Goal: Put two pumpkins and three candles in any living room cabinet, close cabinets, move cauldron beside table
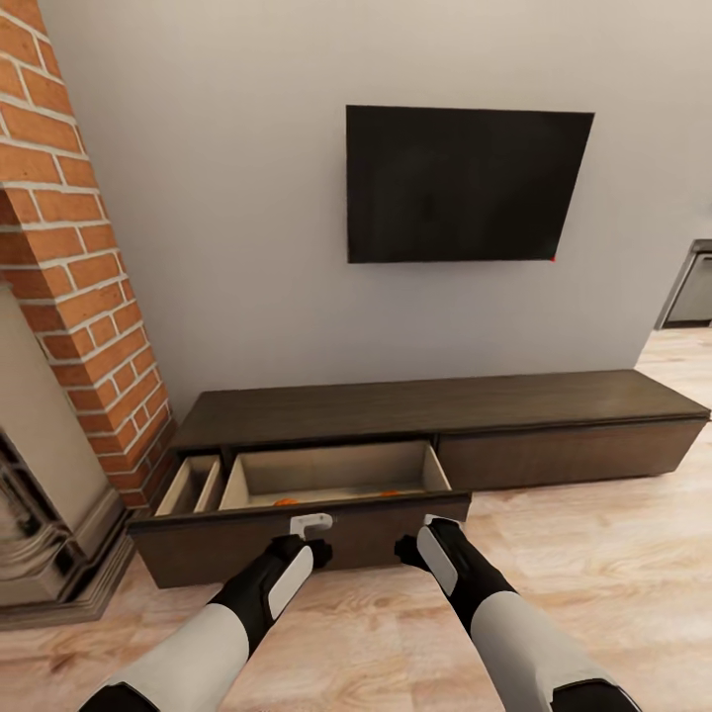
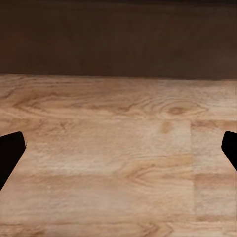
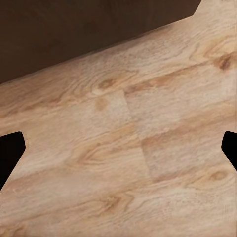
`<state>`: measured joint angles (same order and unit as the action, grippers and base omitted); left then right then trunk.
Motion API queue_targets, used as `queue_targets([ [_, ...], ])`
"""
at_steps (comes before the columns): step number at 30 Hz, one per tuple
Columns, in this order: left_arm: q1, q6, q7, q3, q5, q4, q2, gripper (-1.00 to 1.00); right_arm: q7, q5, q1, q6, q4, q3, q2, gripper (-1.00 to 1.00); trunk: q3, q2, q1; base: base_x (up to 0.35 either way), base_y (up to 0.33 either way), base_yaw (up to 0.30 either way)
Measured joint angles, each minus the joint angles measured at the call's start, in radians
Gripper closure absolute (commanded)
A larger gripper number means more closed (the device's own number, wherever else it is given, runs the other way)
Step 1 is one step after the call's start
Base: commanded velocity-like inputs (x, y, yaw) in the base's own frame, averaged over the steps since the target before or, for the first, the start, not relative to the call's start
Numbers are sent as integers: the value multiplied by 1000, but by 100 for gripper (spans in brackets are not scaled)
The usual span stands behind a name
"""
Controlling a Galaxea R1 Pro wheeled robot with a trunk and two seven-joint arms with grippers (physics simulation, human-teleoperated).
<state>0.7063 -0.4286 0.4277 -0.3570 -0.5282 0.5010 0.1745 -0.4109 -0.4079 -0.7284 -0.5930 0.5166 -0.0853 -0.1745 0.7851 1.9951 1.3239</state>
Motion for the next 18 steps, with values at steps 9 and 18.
queue_targets([
  [9, 0, 55, 3, -2, 1, 0, 0, -100, 0, 0, 1, 5, 0, -1, 0, -100, 26, 63, 35, 0, 0, 90],
  [18, -4, 138, 4, -10, 11, -7, 0, -100, 3, 2, 7, 132, -2, -158, 0, -100, 54, 126, 69, 0, 0, 98],
])
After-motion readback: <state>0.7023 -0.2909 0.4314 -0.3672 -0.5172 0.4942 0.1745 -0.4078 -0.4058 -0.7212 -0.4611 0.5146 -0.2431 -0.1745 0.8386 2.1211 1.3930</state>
